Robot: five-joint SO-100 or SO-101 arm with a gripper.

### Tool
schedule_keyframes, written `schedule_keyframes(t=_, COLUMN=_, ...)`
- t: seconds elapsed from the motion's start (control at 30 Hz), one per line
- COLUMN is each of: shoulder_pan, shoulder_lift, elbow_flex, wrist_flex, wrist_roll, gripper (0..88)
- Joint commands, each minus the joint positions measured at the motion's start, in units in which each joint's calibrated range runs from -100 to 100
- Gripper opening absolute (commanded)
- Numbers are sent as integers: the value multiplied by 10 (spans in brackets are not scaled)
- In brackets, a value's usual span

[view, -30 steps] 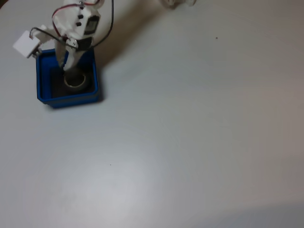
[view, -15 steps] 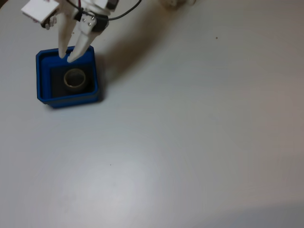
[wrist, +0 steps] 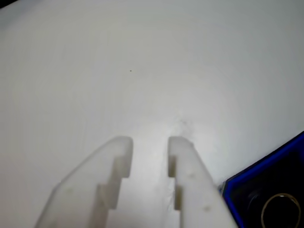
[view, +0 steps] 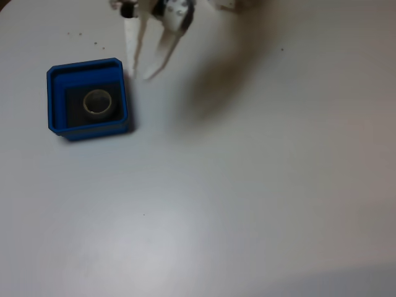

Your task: Pick the black tape roll and drop it in the blue box

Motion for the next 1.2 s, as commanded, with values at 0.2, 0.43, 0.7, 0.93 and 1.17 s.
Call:
schedule_keyframes(t=0.2, shoulder_pan=-125, shoulder_lift=-32, elbow_flex=-21, wrist_flex=-7, wrist_roll=3, gripper=10)
schedule_keyframes(t=0.43, shoulder_pan=-218, shoulder_lift=-32, elbow_flex=-20, wrist_flex=-4, wrist_roll=-3, gripper=10)
schedule_keyframes(t=0.7, shoulder_pan=-305, shoulder_lift=-41, elbow_flex=-18, wrist_flex=-3, wrist_roll=-3, gripper=10)
schedule_keyframes(t=0.93, shoulder_pan=-354, shoulder_lift=-124, elbow_flex=35, wrist_flex=-3, wrist_roll=-3, gripper=10)
schedule_keyframes(t=1.17, shoulder_pan=-374, shoulder_lift=-214, elbow_flex=226, wrist_flex=-6, wrist_roll=-3, gripper=10)
